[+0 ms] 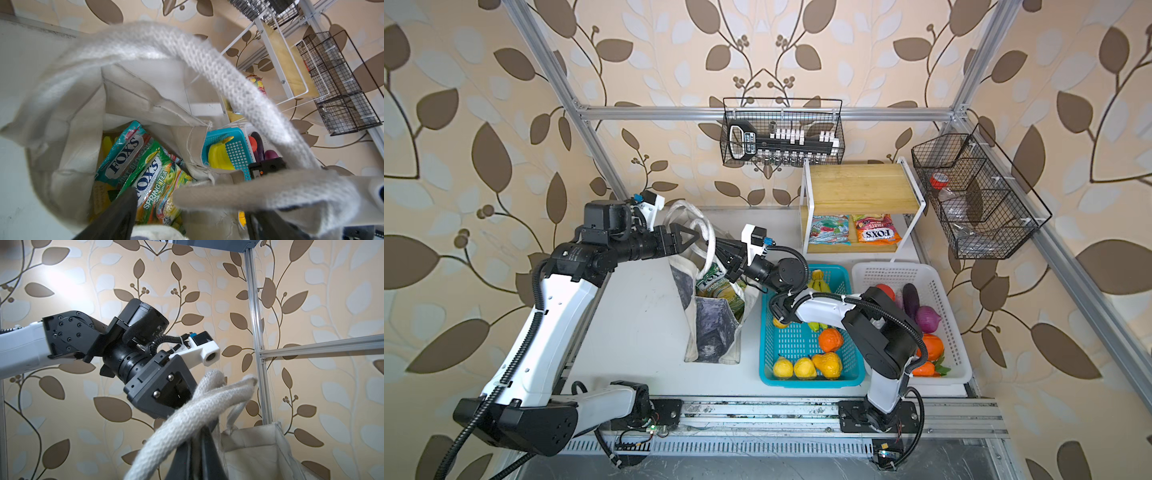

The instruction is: Place the food into the grocery bag and tie it

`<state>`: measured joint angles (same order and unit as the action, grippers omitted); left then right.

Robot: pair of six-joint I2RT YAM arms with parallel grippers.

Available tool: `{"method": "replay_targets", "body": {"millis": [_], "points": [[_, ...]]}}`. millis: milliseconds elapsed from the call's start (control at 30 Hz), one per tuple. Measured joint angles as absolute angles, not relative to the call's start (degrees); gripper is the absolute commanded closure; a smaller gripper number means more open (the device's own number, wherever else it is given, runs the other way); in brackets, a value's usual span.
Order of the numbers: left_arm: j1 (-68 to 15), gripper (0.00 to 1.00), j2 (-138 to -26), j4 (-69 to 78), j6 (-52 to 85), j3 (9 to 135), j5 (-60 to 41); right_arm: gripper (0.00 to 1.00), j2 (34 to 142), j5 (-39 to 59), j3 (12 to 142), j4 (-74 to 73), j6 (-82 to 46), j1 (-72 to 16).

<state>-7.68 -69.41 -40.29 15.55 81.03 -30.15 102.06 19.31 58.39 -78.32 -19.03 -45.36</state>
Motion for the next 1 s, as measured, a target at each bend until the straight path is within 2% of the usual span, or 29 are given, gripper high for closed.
{"method": "replay_targets", "body": {"millis": [67,133,200,267,333,400,467,700,800,867,900,933,1000], "points": [[-9.65,0.2,-69.17,-36.97,14.9,79.96,-29.28,1.0,101.43,19.92,58.39,-77.34,-19.0,-45.54],[-10.94,0.36,-68.93,-34.02,13.96,78.89,-28.25,1.0,100.66,20.58,58.39,-76.47,-19.0,-45.78],[-11.68,0.41,-69.04,-32.05,12.67,78.52,-27.94,1.0,99.98,21.12,58.39,-75.64,-19.03,-46.02],[-12.08,0.6,-69.36,-30.13,11.88,78.5,-27.94,1.0,99.66,21.32,58.39,-75.2,-19.09,-46.06],[-12.47,0.72,-69.82,-28.84,11.44,78.48,-27.9,1.0,99.44,21.43,58.39,-74.94,-19.29,-46.04],[-12.82,1.0,-70.22,-27.83,11.22,78.3,-27.88,1.0,99.0,21.43,58.39,-74.11,-19.31,-46.06],[-12.84,1.0,-70.26,-27.33,11.05,78.17,-27.73,1.0,98.45,21.43,58.39,-72.86,-19.27,-46.06],[-13.17,1.0,-67.07,-25.96,11.07,75.99,-24.38,0.85,94.26,23.66,57.28,-65.67,-21.8,-43.99],[-13.19,1.0,-65.93,-24.64,11.42,75.22,-24.34,0.84,91.39,25.21,56.71,-60.58,-22.22,-42.17],[-13.17,1.0,-66.06,-23.75,11.79,75.22,-24.36,0.77,90.08,26.17,56.8,-56.95,-21.23,-41.87],[-13.17,1.0,-66.17,-23.73,11.92,75.22,-24.36,0.68,89.76,26.79,56.95,-55.61,-20.84,-41.95],[-13.17,1.0,-66.26,-23.73,11.94,75.22,-24.34,0.69,89.58,27.38,57.1,-54.08,-20.27,-42.09],[-13.17,1.0,-66.26,-23.38,11.99,74.96,-23.94,0.88,89.38,28.47,57.12,-51.9,-20.27,-42.26]]}}
